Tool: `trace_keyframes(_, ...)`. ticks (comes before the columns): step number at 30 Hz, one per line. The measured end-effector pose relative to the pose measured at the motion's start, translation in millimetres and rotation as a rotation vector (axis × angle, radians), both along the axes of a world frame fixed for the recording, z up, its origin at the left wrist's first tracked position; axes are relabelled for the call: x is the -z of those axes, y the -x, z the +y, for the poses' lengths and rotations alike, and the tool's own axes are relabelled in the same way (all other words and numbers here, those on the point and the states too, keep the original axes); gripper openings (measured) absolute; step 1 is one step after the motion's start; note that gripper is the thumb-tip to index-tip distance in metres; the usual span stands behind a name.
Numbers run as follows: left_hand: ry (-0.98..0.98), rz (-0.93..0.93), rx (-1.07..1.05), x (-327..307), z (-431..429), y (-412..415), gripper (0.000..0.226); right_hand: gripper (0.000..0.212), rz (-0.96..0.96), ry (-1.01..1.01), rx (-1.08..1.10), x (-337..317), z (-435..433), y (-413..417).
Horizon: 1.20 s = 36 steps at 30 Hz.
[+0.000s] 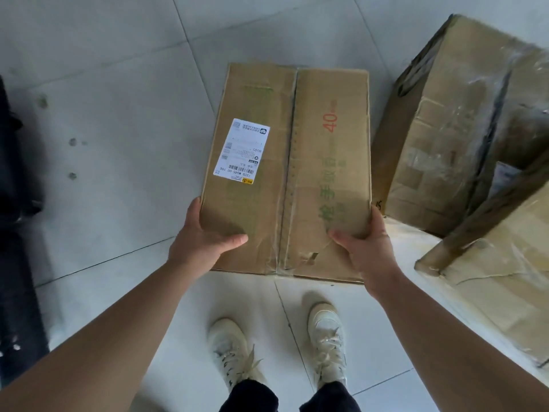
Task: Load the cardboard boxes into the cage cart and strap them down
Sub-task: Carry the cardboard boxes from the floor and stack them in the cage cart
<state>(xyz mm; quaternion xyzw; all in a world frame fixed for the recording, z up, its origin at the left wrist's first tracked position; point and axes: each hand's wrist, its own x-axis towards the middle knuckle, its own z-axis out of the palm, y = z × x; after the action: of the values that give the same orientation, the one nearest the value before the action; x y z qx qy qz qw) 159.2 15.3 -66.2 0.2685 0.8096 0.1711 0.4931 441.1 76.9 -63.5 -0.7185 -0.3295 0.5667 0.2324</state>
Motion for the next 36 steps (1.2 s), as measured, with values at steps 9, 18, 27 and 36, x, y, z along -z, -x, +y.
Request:
trace_keyframes(9, -0.17, -0.019, -0.212, -167.8, -19.2, 24.1, 0.089, 0.081, -0.036, -0.146, -0.254, -162.6, 39.4, 44.5)
trace_keyframes(18, -0.341, 0.054, -0.561, -354.6, -93.5, 21.7, 0.106, 0.07, -0.043, -0.348, -0.62, -359.6, 41.9, 99.1)
trace_keyframes(27, -0.462, 0.206, -0.943, -508.0, -218.5, -30.0, 0.12, 0.067, 0.048, -0.493, -1.043, -530.9, -23.7, 134.1)
trace_keyframes(36, -0.549, 0.383, -1.266, -633.2, -374.5, -86.6, 0.096, 0.074, 0.268, -0.566, -1.35, -647.1, -155.5, 172.3)
